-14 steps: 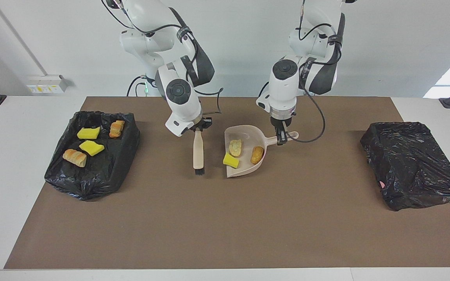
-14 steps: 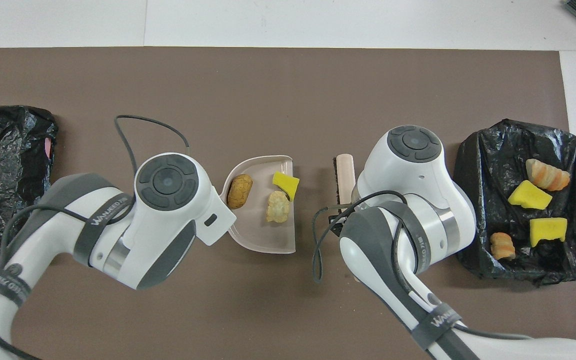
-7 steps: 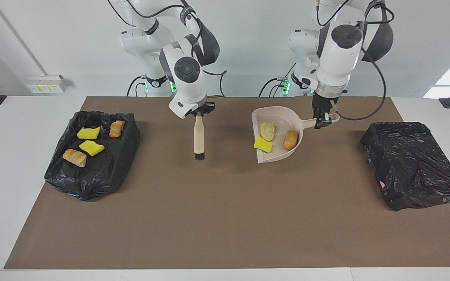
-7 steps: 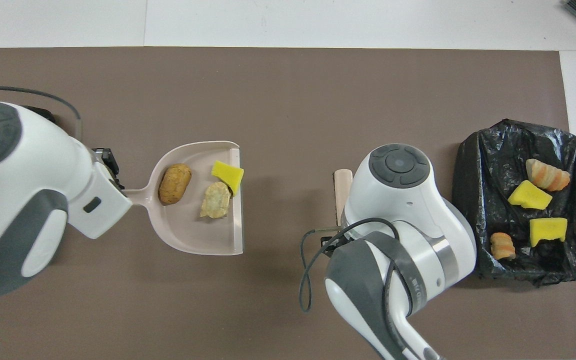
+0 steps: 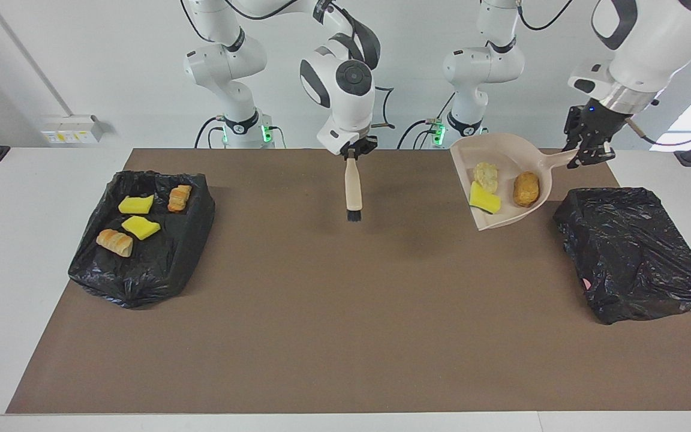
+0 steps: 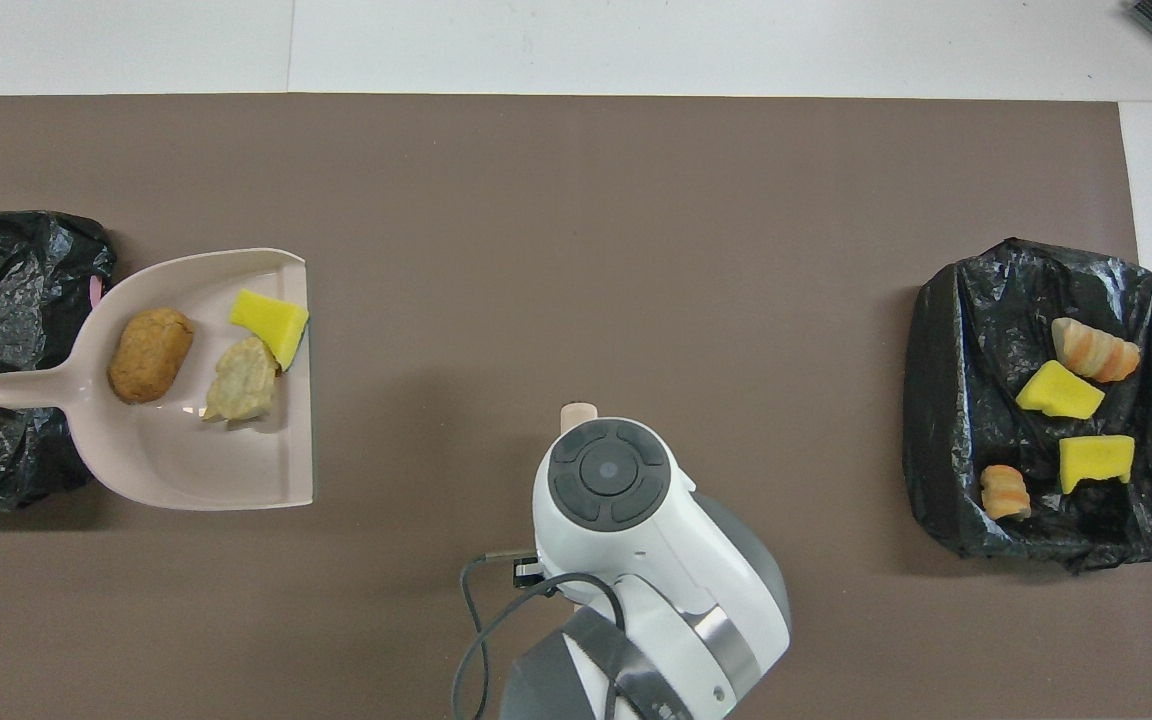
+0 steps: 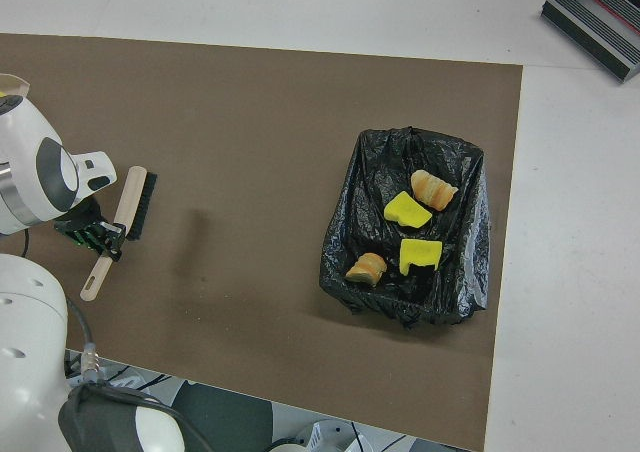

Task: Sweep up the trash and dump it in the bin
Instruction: 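Carry the loaded dustpan to the black bag nearest the left gripper, then tip the dustpan over the black bag with the left gripper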

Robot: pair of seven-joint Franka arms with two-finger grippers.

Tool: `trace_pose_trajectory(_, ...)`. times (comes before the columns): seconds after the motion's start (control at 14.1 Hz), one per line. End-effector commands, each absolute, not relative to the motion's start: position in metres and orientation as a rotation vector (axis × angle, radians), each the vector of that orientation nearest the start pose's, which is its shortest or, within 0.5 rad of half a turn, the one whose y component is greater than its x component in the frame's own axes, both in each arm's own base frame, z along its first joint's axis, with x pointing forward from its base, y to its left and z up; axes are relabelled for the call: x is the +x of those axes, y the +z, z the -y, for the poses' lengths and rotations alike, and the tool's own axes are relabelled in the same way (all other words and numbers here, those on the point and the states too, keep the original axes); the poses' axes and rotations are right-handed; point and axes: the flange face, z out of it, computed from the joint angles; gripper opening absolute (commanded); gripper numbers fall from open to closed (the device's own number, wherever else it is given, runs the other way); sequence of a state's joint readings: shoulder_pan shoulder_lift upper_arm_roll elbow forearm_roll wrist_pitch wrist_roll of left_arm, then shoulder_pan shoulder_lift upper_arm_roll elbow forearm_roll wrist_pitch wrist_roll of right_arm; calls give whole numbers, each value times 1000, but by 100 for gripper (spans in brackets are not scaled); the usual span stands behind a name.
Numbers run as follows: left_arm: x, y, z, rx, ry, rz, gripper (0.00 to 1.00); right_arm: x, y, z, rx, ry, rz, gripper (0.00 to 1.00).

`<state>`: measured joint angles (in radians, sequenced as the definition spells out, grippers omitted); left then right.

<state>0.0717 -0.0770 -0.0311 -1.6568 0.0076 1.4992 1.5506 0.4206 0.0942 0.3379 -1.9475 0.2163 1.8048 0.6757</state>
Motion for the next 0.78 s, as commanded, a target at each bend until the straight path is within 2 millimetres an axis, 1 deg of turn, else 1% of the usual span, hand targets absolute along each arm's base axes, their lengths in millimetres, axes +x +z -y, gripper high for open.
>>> trace_pose_trajectory(0.0,513,638,-72,-2371,0,-2207,0,384,399,-414,-3040,518,-29,0)
trace_pose_trajectory(0.07,510,638,-91,-2399,-6,-2175,0,377,388,-426,-3038,523,-3,0)
trace_pose_trajectory(0.21,505,640,-128,-2438,-11,-2094,0,370,373,-435,-3045,552,24,0)
trace_pose_trajectory(0.28,503,642,-144,-2435,-37,-2064,0,369,370,-436,-3045,559,37,0)
trace_pose_trajectory(0.35,502,640,-168,-2411,-65,-2057,0,367,364,-441,-3044,565,54,0)
trace_pose_trajectory(0.43,501,636,-190,-2377,-80,-2067,0,360,359,-448,-3046,575,76,0)
trace_pose_trajectory(0.5,502,627,-214,-2370,-89,-2055,0,358,351,-450,-3048,583,73,0)
trace_pose_trajectory(0.57,504,615,-239,-2369,-94,-2038,0,358,349,-450,-3045,569,59,0)
trace_pose_trajectory(0.64,506,606,-261,-2329,-88,-2046,0,355,342,-453,-3048,583,60,0)
trace_pose_trajectory(0.71,509,597,-277,-2284,-59,-2054,0,353,334,-455,-3052,598,54,0)
